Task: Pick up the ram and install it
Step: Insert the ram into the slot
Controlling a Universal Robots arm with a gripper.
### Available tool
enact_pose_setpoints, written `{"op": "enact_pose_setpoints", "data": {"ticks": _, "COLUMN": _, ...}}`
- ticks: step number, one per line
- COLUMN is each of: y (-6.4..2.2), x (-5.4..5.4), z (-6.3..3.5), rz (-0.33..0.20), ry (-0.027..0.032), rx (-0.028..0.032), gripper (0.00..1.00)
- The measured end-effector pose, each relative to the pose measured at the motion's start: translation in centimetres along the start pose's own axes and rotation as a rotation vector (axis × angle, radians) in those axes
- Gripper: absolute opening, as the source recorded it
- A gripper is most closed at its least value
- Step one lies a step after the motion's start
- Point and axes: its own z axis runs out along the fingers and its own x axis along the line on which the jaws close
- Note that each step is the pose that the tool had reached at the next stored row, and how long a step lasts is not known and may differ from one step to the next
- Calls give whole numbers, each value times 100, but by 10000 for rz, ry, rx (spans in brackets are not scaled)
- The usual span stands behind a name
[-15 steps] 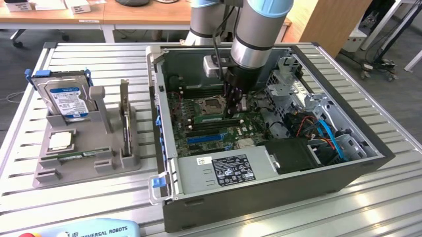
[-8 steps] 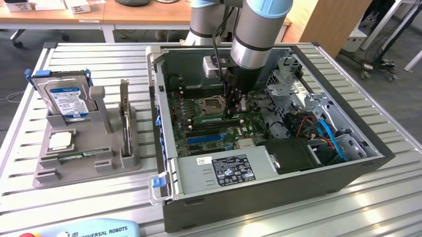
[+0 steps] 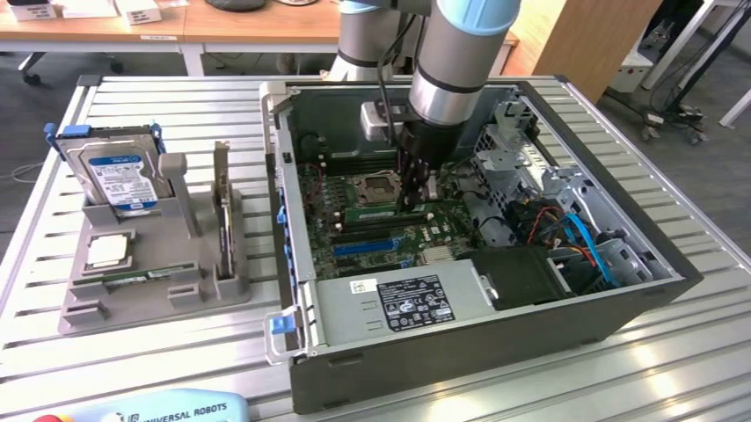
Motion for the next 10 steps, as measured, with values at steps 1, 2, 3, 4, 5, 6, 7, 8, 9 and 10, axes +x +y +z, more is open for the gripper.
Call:
{"op": "enact_pose_setpoints", "data": {"ticks": 1, "y": 0, "x": 0, "z": 4, "rz": 1, "ry": 0, "rx": 0, "gripper": 12}}
{"op": "enact_pose_setpoints", "data": {"ticks": 2, "y": 0, "x": 0, "z": 8, "rz": 1, "ry": 1, "rx": 0, "gripper": 12}}
{"op": "enact_pose_setpoints", "data": {"ticks": 3, "y": 0, "x": 0, "z": 12, "rz": 1, "ry": 0, "rx": 0, "gripper": 12}}
{"op": "enact_pose_setpoints", "data": {"ticks": 4, "y": 0, "x": 0, "z": 16, "rz": 1, "ry": 0, "rx": 0, "gripper": 12}}
{"op": "enact_pose_setpoints", "data": {"ticks": 5, "y": -1, "x": 1, "z": 19, "rz": 0, "ry": 2, "rx": 0, "gripper": 12}}
{"op": "enact_pose_setpoints", "data": {"ticks": 6, "y": 0, "x": 1, "z": 22, "rz": 0, "ry": 2, "rx": -1, "gripper": 12}}
{"op": "enact_pose_setpoints", "data": {"ticks": 7, "y": 0, "x": 1, "z": 26, "rz": 1, "ry": 1, "rx": -1, "gripper": 12}}
{"op": "enact_pose_setpoints", "data": {"ticks": 8, "y": -1, "x": 1, "z": 28, "rz": 1, "ry": 2, "rx": -1, "gripper": 12}}
{"op": "enact_pose_setpoints", "data": {"ticks": 9, "y": -1, "x": 1, "z": 28, "rz": 1, "ry": 3, "rx": -1, "gripper": 12}}
{"op": "enact_pose_setpoints", "data": {"ticks": 10, "y": -1, "x": 1, "z": 28, "rz": 1, "ry": 4, "rx": -1, "gripper": 12}}
